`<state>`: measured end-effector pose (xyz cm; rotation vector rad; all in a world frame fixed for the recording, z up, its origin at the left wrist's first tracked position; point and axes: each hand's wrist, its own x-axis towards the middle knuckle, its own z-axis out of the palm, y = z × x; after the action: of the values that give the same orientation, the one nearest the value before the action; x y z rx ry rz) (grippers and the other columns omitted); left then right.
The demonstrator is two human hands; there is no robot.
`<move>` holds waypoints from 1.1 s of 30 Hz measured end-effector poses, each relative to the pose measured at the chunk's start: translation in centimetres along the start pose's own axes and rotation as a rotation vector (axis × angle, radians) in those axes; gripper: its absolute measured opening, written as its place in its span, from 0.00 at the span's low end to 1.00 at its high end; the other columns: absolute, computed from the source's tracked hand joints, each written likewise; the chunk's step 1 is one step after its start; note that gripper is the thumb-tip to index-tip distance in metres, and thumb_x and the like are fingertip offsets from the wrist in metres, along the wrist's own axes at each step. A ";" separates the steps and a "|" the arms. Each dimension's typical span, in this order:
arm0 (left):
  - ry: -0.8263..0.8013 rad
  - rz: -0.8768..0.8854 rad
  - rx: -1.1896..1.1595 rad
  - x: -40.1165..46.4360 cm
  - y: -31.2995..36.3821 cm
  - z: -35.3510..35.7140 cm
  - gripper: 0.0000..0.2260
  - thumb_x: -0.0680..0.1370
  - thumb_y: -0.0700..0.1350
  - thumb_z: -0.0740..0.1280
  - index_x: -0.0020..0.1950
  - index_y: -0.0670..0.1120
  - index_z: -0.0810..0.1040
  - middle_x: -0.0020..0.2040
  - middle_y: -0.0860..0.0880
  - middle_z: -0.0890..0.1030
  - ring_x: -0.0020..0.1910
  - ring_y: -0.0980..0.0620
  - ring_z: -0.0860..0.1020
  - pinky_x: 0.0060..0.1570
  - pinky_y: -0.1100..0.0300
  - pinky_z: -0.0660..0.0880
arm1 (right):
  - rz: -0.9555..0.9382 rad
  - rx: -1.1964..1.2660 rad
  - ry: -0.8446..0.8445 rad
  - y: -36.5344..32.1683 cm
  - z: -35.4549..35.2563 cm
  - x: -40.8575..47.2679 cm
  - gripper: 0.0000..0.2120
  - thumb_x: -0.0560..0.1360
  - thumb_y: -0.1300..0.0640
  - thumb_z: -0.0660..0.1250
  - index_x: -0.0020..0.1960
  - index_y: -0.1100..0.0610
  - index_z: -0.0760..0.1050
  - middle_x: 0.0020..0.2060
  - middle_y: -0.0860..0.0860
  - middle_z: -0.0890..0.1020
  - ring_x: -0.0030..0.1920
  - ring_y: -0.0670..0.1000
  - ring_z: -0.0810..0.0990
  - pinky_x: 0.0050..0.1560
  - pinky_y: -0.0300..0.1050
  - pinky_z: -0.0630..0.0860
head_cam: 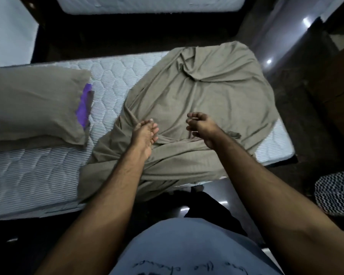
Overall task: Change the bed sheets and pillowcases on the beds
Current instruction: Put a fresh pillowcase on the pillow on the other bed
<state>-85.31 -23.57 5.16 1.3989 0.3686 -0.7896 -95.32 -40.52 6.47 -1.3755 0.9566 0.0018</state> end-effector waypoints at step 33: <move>0.047 -0.412 0.352 13.0 -22.2 29.1 0.07 0.85 0.46 0.61 0.47 0.50 0.73 0.41 0.51 0.79 0.36 0.57 0.77 0.27 0.66 0.71 | 0.404 -0.093 0.323 24.0 -25.0 25.2 0.24 0.67 0.41 0.75 0.53 0.56 0.77 0.50 0.56 0.84 0.52 0.57 0.83 0.55 0.53 0.81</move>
<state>-97.61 -54.59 -14.68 1.6977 0.5862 -1.2029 -105.79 -67.88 -24.81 -1.2671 1.5107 0.1342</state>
